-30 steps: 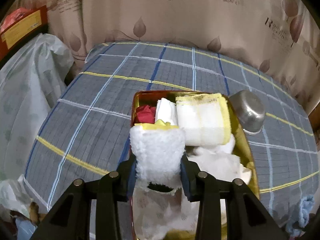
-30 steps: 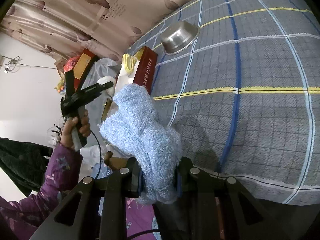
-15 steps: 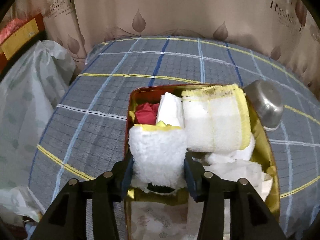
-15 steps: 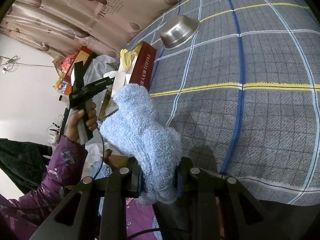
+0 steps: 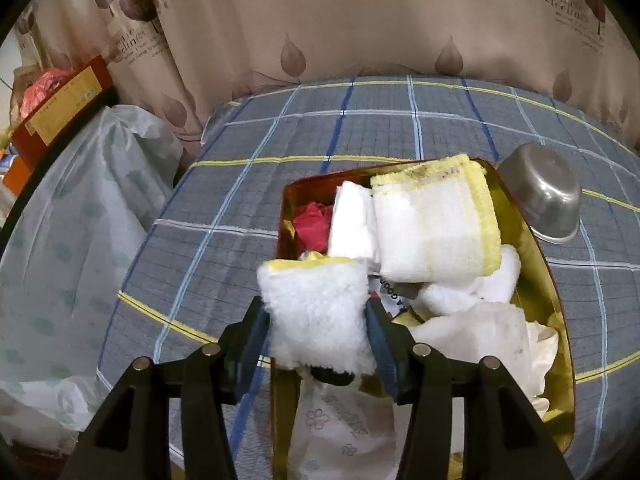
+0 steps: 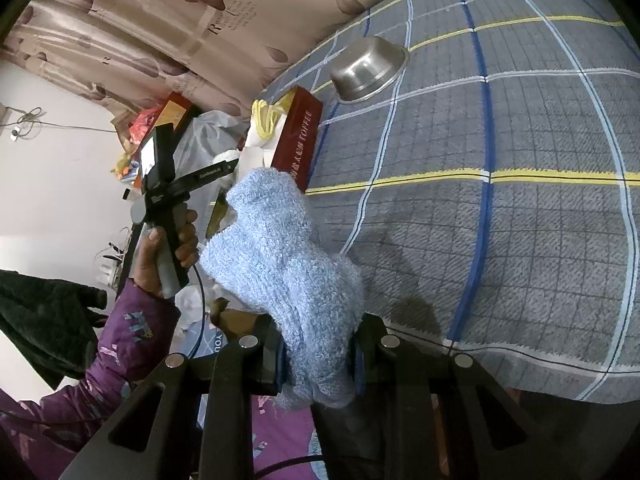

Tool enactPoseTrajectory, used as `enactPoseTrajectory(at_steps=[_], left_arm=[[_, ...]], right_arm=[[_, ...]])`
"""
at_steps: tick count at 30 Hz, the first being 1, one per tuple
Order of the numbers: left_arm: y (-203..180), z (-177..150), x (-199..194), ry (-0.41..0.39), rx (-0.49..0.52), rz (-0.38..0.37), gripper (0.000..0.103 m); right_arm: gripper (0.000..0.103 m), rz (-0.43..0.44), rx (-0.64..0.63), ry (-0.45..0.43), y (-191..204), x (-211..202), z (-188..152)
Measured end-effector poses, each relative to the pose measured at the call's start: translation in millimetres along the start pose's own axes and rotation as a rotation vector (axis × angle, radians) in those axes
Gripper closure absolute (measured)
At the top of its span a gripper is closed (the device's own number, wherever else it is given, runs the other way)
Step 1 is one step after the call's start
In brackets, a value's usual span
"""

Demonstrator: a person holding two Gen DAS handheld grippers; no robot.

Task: Organize soft objects
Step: 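Lower the white sock into the gold tray and open the left tool, then carry the light blue towel into the tray and open the right tool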

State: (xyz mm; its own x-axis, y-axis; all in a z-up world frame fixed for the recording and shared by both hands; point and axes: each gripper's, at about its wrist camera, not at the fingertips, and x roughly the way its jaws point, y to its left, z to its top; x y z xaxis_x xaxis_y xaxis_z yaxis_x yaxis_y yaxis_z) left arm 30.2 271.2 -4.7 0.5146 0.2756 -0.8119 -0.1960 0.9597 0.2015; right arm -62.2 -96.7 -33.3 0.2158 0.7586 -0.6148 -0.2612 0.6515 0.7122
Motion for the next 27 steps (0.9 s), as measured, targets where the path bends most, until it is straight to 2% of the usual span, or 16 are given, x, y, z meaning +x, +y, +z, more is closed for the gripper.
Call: enactPoseTrajectory(at_steps=[6, 17, 20, 23, 27], left_arm=[[10, 3, -14, -0.031, -0.025, -0.07, 0.053], [13, 4, -40, -0.098, -0.042, -0.072, 0.052], [15, 0, -47, -0.1, -0.058, -0.107, 0.052], [18, -5, -58, -0.1, -0.083, -0.137, 0.052], [34, -24, -79, -0.103, -0.204, -0.183, 0.052]], right_arm=[[0.081, 0.001, -0.003, -0.006, 2, -2, -1], [0.08, -0.011, -0.051, -0.004, 14, 1, 10], [0.08, -0.009, -0.085, -0.008, 24, 3, 19], [0.08, -0.004, -0.122, -0.011, 37, 6, 31], [0.08, -0.013, -0.193, -0.011, 56, 16, 47]])
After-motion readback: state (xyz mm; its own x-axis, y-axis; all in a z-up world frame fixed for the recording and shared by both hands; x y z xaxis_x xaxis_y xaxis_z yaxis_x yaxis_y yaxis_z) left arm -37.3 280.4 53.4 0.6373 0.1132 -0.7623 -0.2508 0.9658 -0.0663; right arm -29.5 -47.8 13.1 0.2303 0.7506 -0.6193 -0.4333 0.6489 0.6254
